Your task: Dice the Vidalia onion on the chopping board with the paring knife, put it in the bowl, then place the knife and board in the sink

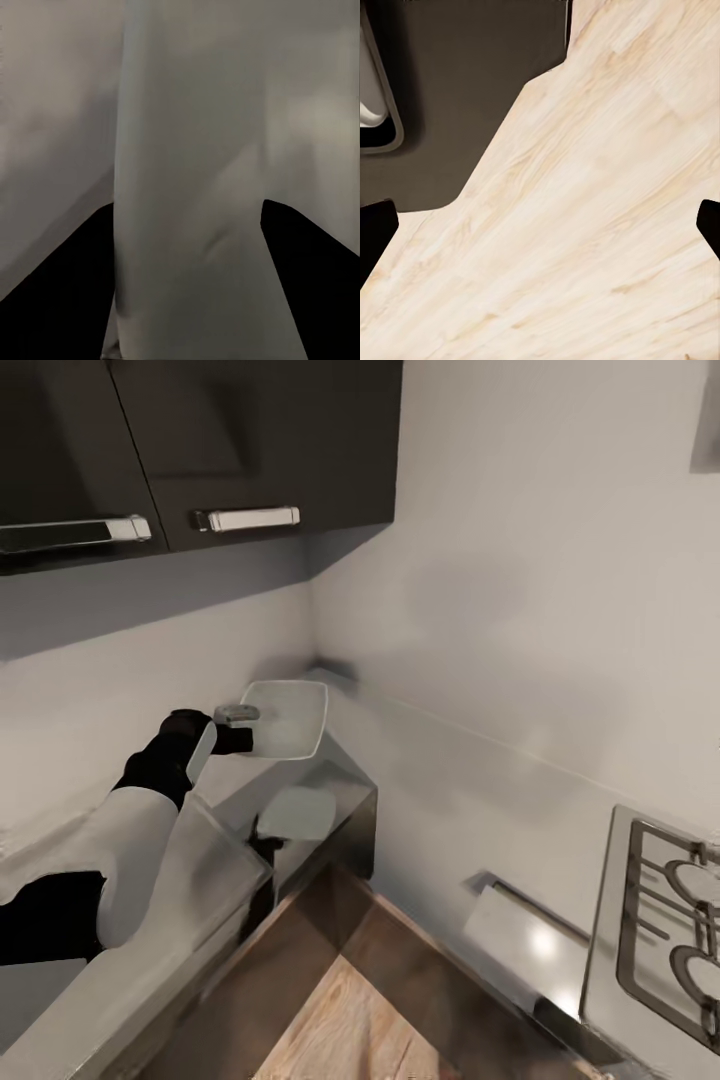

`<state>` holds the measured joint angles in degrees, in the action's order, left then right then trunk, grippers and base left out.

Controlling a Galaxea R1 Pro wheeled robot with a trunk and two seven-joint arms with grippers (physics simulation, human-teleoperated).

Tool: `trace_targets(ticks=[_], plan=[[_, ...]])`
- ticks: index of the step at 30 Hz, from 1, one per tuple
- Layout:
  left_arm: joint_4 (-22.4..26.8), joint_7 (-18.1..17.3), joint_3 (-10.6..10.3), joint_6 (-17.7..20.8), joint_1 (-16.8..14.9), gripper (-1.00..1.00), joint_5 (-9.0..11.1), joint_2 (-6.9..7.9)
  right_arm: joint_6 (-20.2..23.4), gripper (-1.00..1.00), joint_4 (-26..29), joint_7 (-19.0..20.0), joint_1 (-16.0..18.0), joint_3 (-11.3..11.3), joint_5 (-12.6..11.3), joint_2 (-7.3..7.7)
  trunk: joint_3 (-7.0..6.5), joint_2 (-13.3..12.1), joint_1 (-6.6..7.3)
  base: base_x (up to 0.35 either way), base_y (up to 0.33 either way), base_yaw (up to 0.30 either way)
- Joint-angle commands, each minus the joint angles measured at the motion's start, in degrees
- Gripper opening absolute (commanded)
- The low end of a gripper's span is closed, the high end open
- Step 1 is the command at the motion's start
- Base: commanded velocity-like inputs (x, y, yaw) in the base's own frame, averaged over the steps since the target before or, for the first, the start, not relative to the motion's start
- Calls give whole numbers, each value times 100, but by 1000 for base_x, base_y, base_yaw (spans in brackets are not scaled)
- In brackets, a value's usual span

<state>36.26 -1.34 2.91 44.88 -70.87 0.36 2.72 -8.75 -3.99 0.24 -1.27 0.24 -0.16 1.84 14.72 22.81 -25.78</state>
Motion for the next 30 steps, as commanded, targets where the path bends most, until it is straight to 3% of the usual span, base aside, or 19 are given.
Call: trace_targets(ticks=[1,14,30], plan=[[5,-19,16,28,-1,-100,8,-2,-38,100,-11,3,4,2,-2,1,2,10,0,-329,0,0],[50,-18,10,22,-3,-100,5,-6,-48,100,-5,3,4,2,-2,1,-30,10,0,-294,0,0],[58,-18,7,21,-1,-100,1,-43,-48,100,-6,3,4,2,-2,1,-120,10,0,-37,0,0]])
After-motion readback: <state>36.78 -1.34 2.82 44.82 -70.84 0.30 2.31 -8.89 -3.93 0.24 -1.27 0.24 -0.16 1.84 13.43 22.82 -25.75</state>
